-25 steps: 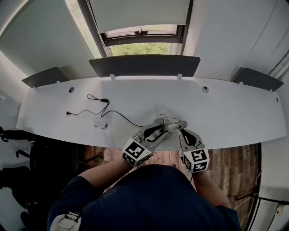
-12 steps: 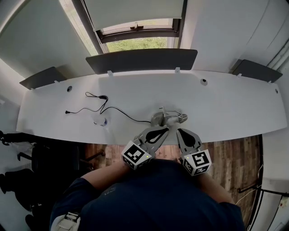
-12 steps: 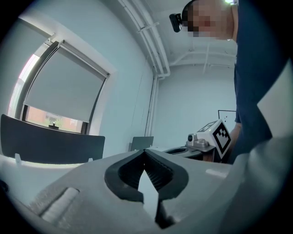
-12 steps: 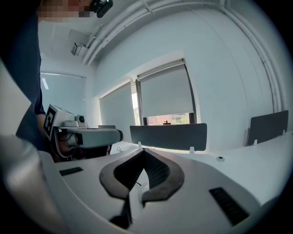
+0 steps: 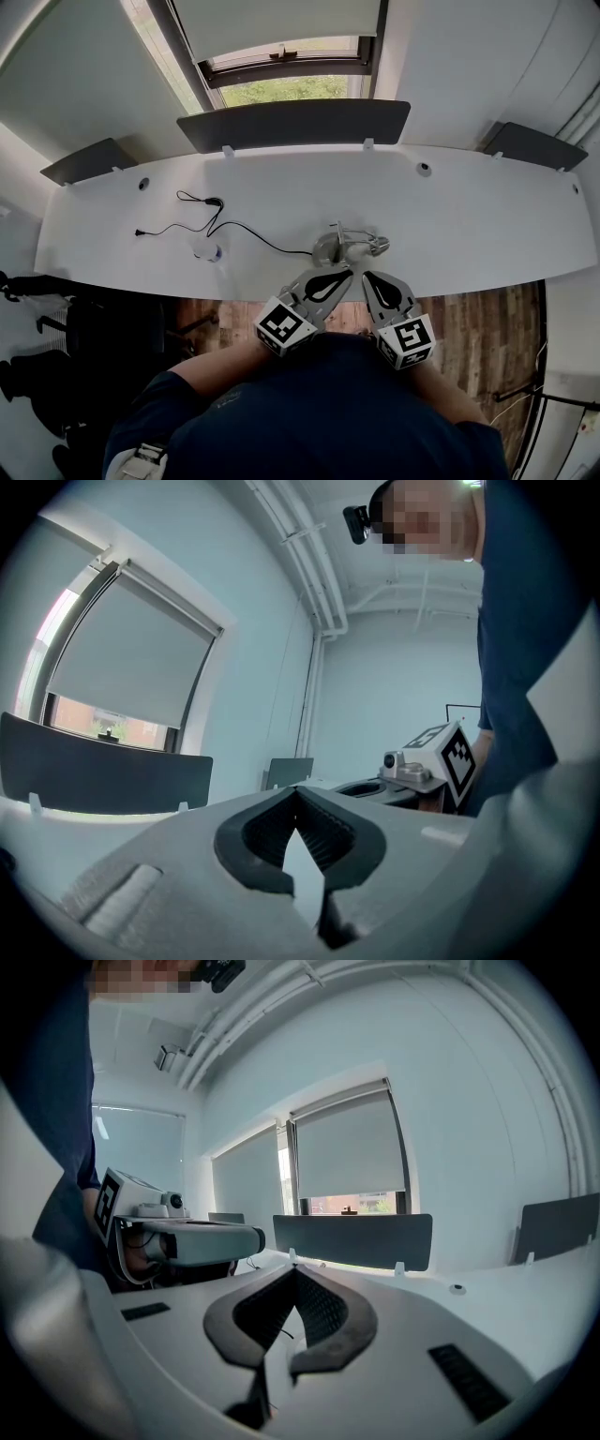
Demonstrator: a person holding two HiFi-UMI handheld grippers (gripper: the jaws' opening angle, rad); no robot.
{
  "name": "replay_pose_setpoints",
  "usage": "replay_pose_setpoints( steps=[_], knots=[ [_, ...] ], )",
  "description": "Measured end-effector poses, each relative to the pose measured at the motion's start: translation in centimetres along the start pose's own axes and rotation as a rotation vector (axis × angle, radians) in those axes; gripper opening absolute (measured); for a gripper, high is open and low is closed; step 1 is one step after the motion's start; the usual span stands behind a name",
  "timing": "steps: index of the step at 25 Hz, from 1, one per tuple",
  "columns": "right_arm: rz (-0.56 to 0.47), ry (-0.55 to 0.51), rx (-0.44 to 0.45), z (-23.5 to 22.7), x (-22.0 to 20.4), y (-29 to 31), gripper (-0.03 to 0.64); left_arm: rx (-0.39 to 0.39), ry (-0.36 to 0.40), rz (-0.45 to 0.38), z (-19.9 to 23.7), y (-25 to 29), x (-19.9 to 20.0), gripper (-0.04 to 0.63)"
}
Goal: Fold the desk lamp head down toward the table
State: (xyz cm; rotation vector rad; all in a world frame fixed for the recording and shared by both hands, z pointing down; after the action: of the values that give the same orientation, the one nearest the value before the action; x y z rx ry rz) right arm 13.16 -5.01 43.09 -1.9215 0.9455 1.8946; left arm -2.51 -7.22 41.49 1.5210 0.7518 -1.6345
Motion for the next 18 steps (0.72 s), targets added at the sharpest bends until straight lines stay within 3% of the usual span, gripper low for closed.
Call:
replay_pose_setpoints(
  steps=[18],
  knots=[
    [0.009, -0.003, 0.009, 0.06, 0.00, 0.62, 0.009, 0.003, 0.003, -0.008, 0.37, -0.23, -0.17, 0.006]
  ],
)
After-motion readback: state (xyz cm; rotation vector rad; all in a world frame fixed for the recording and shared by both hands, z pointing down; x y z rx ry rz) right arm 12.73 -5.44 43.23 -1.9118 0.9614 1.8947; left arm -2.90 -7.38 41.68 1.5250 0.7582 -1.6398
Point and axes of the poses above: the fingertips, and each gripper's own axes: y forward along the fingers, z to its left, x out of its top, the point moved 9 cm from there along -y, backward along the fingers, and after that the axes turned 4 degrees about x, right-handed, at the moved point
